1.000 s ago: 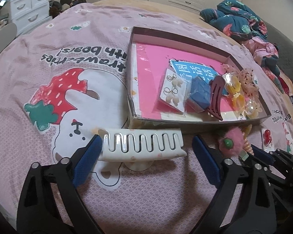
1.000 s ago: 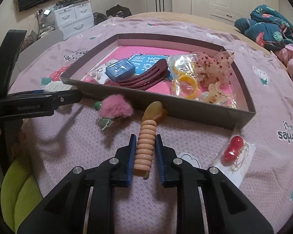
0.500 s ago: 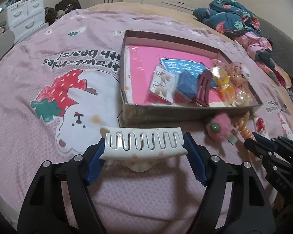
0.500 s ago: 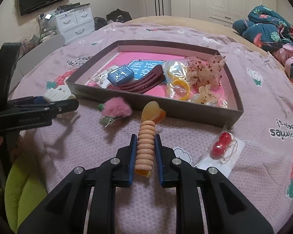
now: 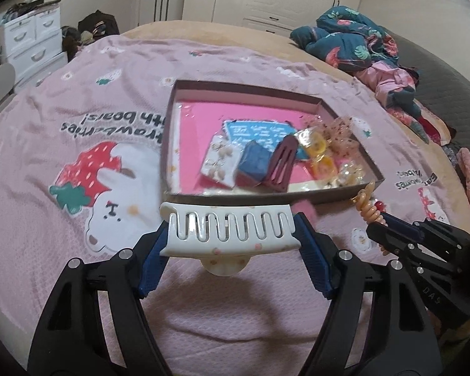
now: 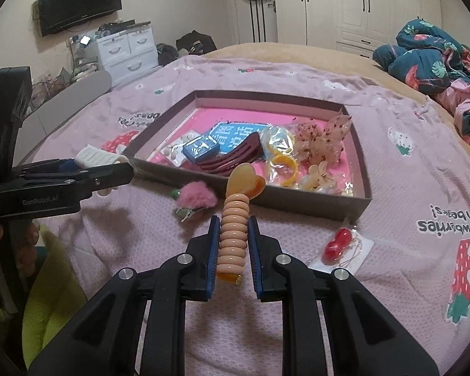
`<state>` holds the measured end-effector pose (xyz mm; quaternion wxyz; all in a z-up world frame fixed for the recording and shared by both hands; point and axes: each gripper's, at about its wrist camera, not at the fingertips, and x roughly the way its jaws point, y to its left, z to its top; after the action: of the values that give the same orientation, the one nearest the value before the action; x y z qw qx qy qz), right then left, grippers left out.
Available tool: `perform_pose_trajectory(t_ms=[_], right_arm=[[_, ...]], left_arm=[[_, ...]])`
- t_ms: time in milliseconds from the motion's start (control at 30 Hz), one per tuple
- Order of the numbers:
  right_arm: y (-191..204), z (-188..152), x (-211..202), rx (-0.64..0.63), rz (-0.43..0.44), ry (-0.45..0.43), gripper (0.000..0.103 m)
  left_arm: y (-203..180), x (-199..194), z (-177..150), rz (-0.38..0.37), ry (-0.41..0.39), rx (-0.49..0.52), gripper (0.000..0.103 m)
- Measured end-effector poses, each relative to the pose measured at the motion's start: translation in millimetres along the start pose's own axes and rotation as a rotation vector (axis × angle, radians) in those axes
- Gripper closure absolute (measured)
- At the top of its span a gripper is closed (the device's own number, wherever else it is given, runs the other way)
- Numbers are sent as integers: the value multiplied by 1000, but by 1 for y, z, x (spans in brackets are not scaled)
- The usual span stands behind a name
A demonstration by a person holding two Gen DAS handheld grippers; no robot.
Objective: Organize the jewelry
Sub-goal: 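Place the spiral tie in the box with the right tool while the left tool places the claw clip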
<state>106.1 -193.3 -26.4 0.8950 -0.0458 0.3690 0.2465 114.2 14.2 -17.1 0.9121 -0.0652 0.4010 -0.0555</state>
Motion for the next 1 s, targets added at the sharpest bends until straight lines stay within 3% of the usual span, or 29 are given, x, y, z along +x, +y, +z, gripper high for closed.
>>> perform_pose_trajectory(t_ms=[1000], right_arm=[[-62,33,-10,89,-78,-108,86]], left_arm=[[-48,39,47,-42,-11,64,37]])
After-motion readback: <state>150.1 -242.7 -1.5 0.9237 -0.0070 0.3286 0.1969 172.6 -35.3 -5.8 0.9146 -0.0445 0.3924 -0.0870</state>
